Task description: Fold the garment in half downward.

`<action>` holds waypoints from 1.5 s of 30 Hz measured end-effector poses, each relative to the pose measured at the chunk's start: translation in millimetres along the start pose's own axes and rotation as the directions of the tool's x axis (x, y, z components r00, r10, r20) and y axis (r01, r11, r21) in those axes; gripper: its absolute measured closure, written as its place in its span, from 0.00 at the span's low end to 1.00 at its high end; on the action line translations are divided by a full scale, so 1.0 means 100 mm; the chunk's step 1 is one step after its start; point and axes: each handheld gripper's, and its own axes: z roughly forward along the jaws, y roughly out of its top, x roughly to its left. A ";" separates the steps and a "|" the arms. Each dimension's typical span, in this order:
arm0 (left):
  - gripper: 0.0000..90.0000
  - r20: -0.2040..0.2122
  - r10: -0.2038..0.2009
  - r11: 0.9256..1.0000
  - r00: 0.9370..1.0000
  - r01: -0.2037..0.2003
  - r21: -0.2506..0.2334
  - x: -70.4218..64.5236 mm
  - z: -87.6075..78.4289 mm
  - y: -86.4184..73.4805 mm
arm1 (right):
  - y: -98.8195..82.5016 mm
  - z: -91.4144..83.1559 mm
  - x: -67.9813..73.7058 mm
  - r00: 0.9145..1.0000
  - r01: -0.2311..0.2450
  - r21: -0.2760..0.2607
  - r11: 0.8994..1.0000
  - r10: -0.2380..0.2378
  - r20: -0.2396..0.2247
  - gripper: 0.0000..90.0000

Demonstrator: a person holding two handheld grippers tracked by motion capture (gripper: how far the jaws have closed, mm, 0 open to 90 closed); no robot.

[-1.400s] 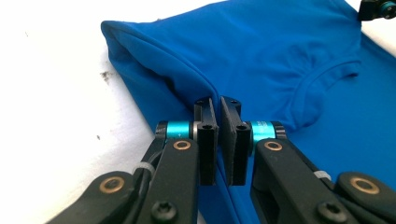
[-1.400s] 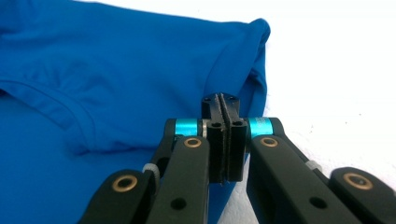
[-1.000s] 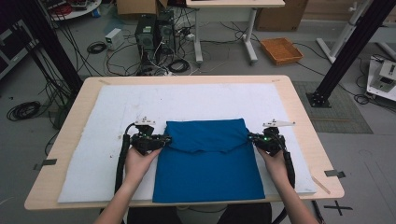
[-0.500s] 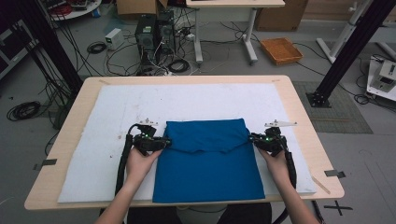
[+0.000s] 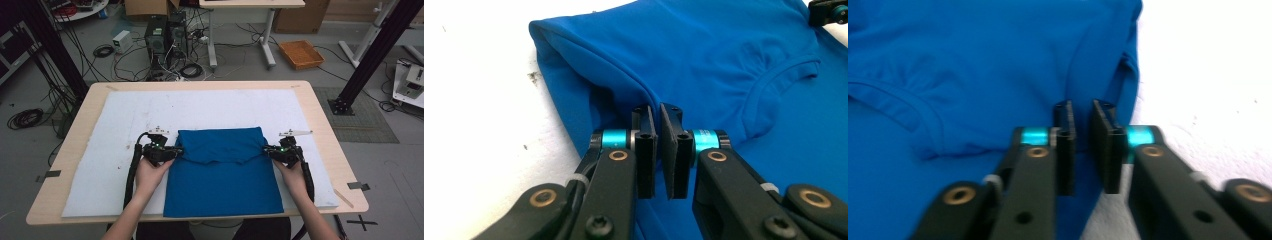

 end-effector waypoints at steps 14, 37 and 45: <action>0.95 0.061 0.011 0.999 0.998 -0.008 -0.046 -0.08 -0.17 0.03 | 0.02 -0.31 0.05 0.998 -0.005 -0.079 0.997 0.001 -0.062 1.00; 0.95 0.231 0.015 1.000 0.973 -0.018 0.011 -0.56 -0.79 -0.68 | -0.79 -1.09 0.46 0.984 0.077 -0.071 0.995 -0.087 -0.158 1.00; 0.95 0.233 0.009 0.999 0.972 -0.021 0.050 -0.64 -0.79 -0.89 | -0.99 -1.18 0.58 0.982 0.108 -0.051 0.993 -0.115 -0.151 1.00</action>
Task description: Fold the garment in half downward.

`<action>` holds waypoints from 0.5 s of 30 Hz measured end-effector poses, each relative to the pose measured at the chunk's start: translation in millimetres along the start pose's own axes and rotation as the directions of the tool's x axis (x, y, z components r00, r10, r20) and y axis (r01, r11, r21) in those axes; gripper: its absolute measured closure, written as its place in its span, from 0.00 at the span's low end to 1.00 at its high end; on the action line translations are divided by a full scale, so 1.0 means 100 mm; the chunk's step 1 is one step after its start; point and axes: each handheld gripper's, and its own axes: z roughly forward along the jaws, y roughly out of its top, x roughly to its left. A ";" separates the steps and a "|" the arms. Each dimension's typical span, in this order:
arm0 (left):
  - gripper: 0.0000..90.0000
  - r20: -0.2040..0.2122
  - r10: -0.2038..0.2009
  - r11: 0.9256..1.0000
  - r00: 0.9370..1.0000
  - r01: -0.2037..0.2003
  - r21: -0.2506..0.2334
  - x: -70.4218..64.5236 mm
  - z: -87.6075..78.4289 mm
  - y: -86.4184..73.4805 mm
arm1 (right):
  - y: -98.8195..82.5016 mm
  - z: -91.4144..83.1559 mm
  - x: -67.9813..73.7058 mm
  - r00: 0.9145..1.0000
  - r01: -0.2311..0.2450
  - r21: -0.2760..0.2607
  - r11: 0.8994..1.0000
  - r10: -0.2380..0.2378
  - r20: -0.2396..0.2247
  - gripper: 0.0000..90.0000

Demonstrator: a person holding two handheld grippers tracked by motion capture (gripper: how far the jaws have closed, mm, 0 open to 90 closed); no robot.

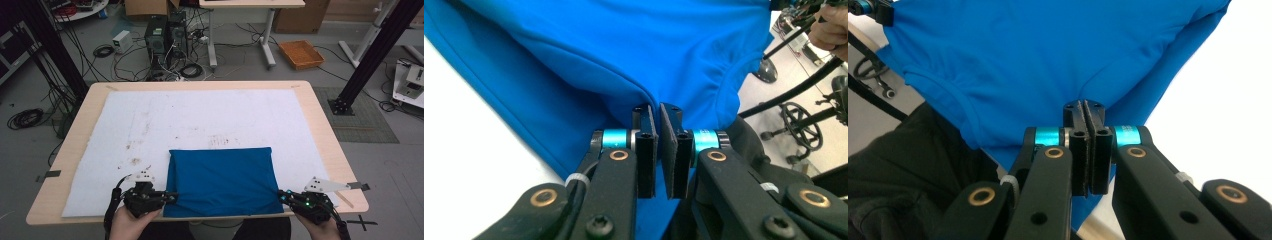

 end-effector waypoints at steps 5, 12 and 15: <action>0.91 -0.021 0.008 1.000 1.000 -0.008 0.019 0.00 0.04 -0.05 | -0.02 0.01 -0.01 1.000 0.013 0.012 1.000 -0.013 0.014 1.00; 0.65 -0.176 0.056 0.997 0.983 -0.063 -0.033 0.07 0.00 0.09 | 0.10 0.03 -0.17 0.997 0.008 -0.040 0.999 -0.005 0.076 0.83; 0.59 -0.247 0.054 0.995 0.968 -0.074 -0.072 0.20 0.01 0.25 | 0.27 0.08 -0.32 0.992 0.000 -0.073 0.997 0.009 0.124 0.80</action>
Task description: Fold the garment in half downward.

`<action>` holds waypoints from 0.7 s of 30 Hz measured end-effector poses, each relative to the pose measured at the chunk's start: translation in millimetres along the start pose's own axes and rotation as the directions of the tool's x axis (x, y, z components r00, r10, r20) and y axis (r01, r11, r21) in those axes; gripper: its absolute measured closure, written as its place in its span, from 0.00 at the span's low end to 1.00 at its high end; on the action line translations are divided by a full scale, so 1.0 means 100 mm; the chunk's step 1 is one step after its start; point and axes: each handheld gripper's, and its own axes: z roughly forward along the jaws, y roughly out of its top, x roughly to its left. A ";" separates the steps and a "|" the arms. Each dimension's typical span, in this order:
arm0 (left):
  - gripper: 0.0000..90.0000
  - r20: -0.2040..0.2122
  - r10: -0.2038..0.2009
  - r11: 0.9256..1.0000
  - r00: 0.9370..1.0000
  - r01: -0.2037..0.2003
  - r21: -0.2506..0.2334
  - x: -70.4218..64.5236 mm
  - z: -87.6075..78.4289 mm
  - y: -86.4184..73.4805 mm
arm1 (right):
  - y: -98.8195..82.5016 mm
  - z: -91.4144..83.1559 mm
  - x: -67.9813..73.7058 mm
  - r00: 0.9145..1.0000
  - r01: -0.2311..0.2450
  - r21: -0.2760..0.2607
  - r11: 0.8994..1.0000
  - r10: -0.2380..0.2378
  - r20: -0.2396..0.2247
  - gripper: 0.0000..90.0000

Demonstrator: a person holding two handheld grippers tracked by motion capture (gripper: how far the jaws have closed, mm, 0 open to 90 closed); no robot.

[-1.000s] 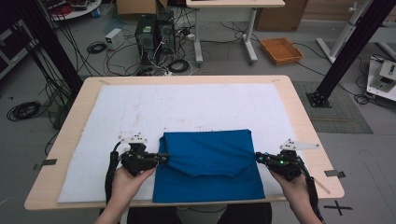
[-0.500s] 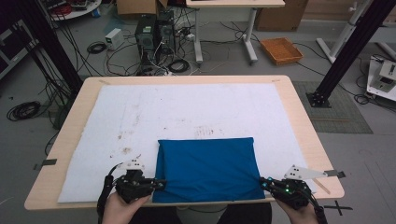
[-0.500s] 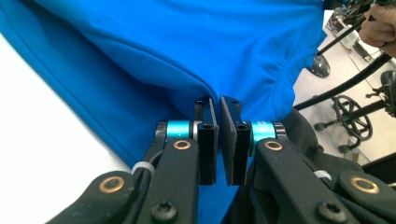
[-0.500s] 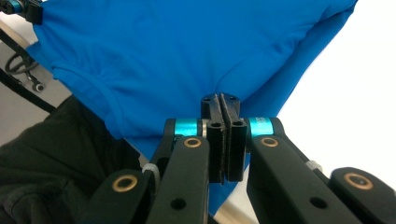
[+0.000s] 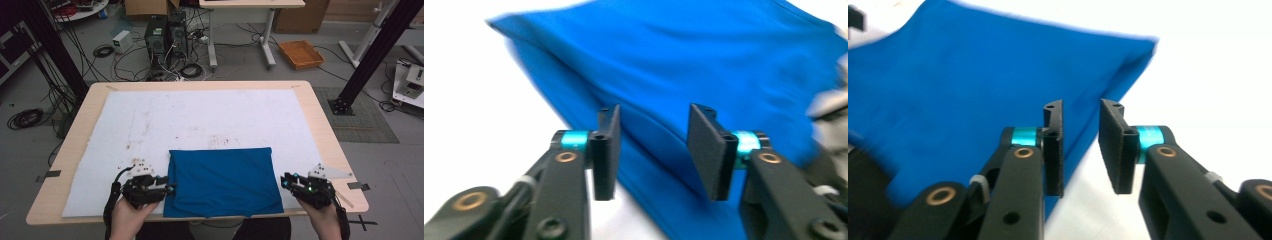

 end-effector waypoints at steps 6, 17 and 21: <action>0.57 -0.093 -0.019 0.997 0.996 0.011 -0.080 0.28 0.19 0.28 | 0.35 0.32 -0.26 0.998 -0.047 -0.027 0.999 0.048 0.045 0.73; 0.56 -0.145 -0.083 0.995 0.986 0.074 -0.066 0.61 0.66 0.45 | 0.49 0.90 -0.57 0.986 -0.136 0.043 0.990 0.130 0.108 0.67; 0.60 -0.140 -0.076 0.997 0.987 0.073 -0.025 0.59 0.71 0.44 | 0.48 0.99 -0.56 0.991 -0.115 0.078 0.990 0.109 0.080 0.81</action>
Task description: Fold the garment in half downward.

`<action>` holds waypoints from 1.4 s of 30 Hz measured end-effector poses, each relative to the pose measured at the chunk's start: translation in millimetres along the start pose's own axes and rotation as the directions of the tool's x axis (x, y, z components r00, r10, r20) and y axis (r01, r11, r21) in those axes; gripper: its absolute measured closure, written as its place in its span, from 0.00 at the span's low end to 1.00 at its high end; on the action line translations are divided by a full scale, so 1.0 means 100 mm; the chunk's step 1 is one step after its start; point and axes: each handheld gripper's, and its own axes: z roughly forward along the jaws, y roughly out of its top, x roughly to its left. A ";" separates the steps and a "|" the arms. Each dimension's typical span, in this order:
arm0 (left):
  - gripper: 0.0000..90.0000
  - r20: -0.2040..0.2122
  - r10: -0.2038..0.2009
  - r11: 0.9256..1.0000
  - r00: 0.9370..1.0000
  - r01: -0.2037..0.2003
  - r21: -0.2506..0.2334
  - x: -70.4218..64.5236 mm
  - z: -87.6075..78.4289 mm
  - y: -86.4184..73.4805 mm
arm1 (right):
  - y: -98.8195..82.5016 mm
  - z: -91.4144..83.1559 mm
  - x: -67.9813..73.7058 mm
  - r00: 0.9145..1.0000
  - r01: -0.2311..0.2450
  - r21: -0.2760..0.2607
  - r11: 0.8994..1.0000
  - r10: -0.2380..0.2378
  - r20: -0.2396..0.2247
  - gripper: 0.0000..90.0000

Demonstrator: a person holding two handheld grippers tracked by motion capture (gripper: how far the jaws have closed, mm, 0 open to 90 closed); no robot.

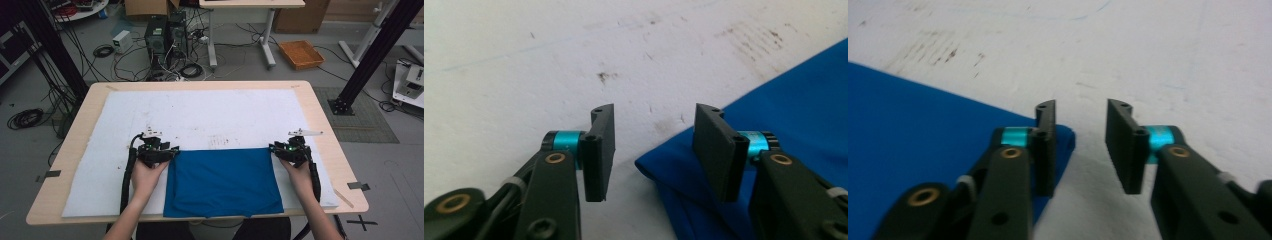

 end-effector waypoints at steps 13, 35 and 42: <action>0.65 0.007 0.010 1.000 1.000 -0.010 -0.030 -0.01 -0.04 0.00 | 0.00 -0.12 -0.01 1.000 0.003 -0.074 0.997 -0.002 0.009 0.84; 0.96 0.003 0.058 0.998 0.998 -0.058 -0.015 0.07 0.08 0.05 | 0.08 0.11 -0.02 0.996 0.088 0.014 0.996 -0.088 0.010 0.99; 0.96 -0.026 0.064 0.998 0.998 -0.065 -0.023 0.15 0.21 0.23 | 0.25 0.22 -0.09 0.993 0.108 0.005 0.994 -0.108 0.040 0.99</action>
